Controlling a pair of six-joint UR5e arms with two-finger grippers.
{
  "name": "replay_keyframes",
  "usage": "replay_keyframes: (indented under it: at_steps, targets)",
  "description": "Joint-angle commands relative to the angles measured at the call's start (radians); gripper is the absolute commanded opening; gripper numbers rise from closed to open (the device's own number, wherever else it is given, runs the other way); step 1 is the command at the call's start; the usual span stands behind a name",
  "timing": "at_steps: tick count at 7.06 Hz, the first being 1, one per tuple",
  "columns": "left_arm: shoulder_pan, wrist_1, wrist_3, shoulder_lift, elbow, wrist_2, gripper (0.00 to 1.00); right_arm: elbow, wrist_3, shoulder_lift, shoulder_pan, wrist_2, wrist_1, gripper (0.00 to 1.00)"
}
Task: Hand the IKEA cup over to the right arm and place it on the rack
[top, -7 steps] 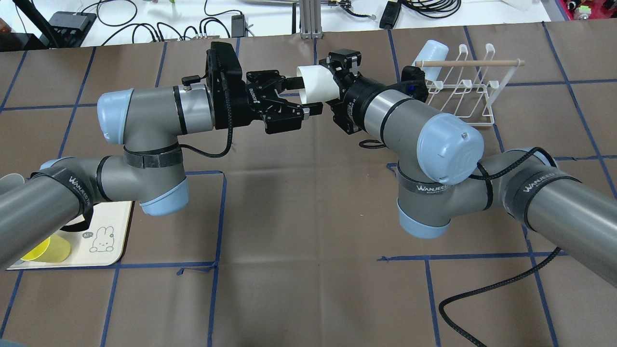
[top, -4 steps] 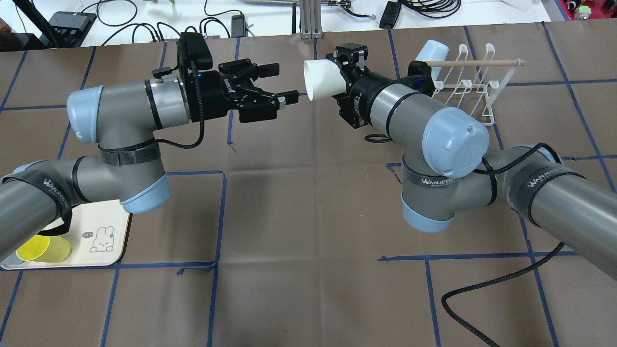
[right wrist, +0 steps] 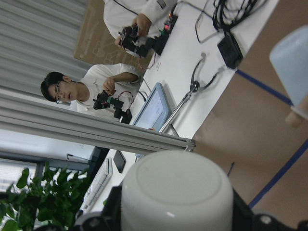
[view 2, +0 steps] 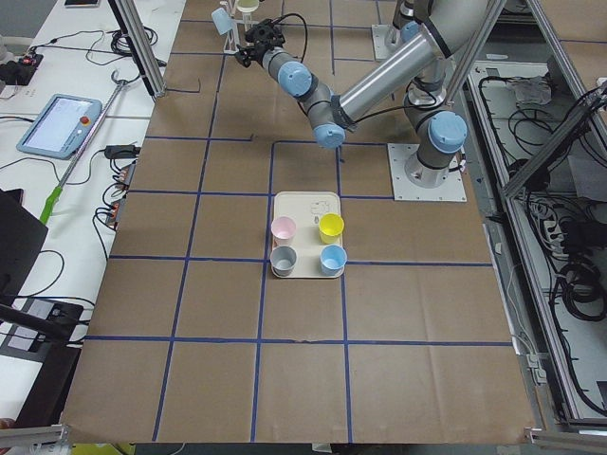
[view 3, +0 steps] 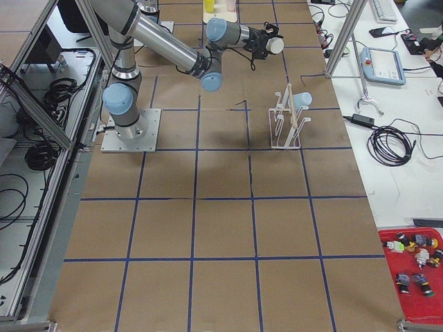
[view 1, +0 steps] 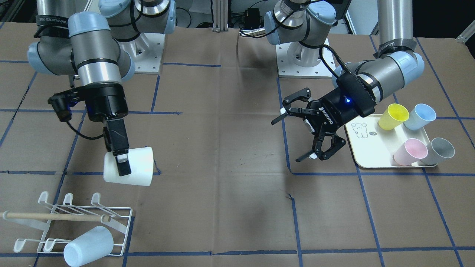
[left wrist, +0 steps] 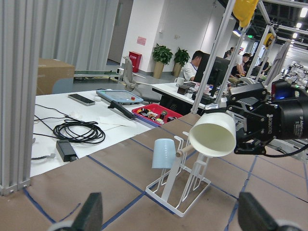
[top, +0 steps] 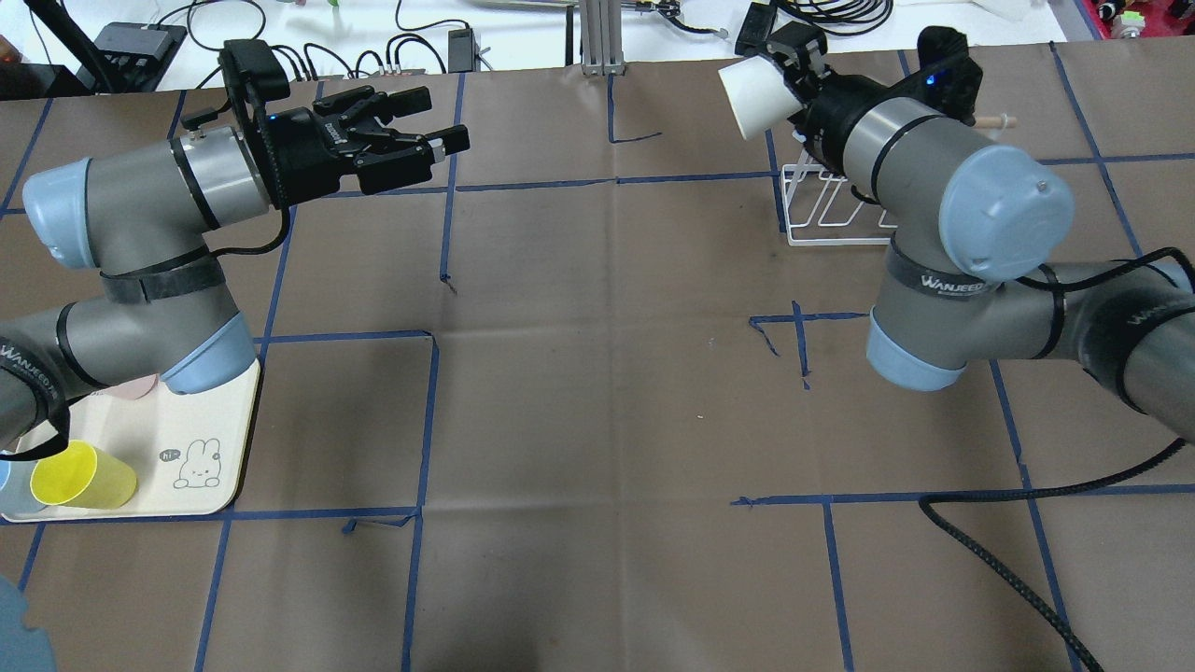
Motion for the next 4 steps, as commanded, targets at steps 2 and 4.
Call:
replay_keyframes:
  at_steps: [2,4]
  targets:
    - [-0.011,-0.105,-0.134,-0.019,0.078,0.502,0.99,-0.057,-0.921,0.049,-0.154,0.003,-0.002,0.19]
    - [-0.099,-0.428,-0.159,-0.013,0.191,0.826,0.99,-0.135,-1.109,0.125,-0.238,-0.005,0.004,0.2]
